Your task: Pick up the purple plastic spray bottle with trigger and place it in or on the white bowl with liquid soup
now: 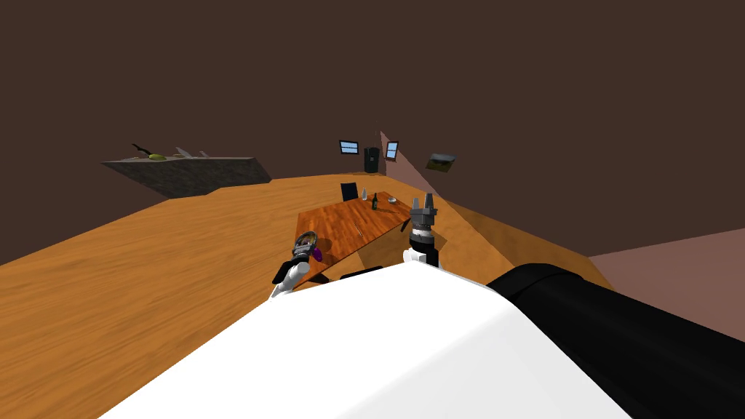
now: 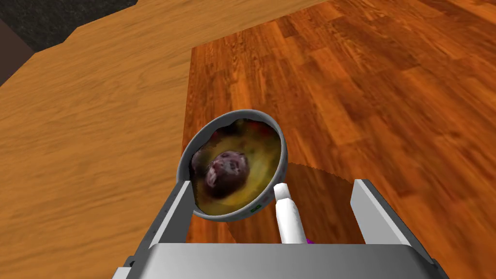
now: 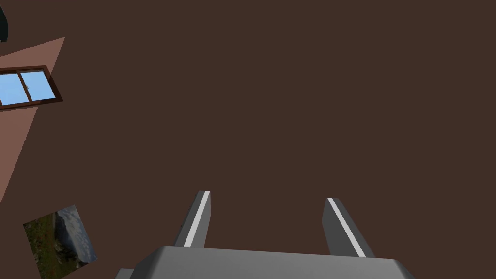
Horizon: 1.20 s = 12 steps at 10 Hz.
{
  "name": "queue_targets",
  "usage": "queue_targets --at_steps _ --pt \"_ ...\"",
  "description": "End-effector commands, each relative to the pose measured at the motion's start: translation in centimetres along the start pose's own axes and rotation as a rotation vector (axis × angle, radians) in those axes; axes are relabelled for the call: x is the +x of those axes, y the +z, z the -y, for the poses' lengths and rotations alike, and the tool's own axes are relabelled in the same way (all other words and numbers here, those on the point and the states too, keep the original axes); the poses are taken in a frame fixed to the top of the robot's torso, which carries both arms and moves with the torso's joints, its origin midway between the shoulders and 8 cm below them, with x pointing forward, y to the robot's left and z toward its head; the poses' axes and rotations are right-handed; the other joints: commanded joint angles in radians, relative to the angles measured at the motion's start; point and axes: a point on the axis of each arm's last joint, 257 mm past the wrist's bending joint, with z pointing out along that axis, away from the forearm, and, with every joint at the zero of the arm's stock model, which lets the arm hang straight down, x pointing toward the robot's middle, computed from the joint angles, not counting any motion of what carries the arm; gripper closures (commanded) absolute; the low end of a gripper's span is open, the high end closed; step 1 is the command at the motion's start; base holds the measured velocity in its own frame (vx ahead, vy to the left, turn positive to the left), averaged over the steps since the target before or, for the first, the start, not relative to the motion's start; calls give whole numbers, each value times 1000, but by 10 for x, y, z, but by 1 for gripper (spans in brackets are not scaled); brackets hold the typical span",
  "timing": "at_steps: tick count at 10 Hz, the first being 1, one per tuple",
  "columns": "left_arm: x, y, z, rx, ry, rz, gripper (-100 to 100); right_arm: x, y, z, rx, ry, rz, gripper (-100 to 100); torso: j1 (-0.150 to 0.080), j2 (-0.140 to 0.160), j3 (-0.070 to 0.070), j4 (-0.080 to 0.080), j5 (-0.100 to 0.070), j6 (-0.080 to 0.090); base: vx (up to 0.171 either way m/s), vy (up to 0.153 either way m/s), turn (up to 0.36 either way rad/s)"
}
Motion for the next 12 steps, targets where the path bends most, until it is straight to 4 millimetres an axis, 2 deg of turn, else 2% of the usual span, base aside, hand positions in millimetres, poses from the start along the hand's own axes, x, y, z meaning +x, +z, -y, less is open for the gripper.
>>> queue_targets --at_steps 1,2,5,6,7,8,9,10,11,12 --pt "-30 -4 -5 -4 -52 65 -100 0 0 0 0 0 0 0 0 0 0 0 0 0 39 -20 54" --pt "-30 -4 -5 -4 -52 66 -100 0 0 0 0 0 0 0 0 0 0 0 0 0 27 -15 21" --pt "-80 -14 -18 -11 -145 177 -100 0 0 0 0 0 0 0 1 0 0 0 0 0 30 -7 43" --pt "-104 -22 -31 -17 -198 233 -100 0 0 0 0 0 0 0 1 0 0 0 0 0 33 2 68" --pt "-119 -29 -44 -24 -236 267 -100 0 0 0 0 0 0 0 1 0 0 0 0 0 32 5 58" --pt "-104 -21 -41 -20 -209 241 -100 0 0 0 0 0 0 0 1 0 0 0 0 0 13 2 7" --pt "-106 -21 -43 -23 -214 247 0 0 0 0 0 0 0 0 1 1 1 0 0 0 0 0 0" --pt "-113 -18 -24 16 -234 253 -100 0 0 0 0 0 0 0 1 2 1 1 0 0 -26 1 -314" --pt "-117 -16 -15 35 -245 258 -100 0 0 0 0 0 0 0 1 4 2 1 0 1 -63 1 -384" --pt "-124 -14 4 76 -266 264 -100 0 0 0 0 0 0 0 1 6 3 1 0 1 -91 5 -404"
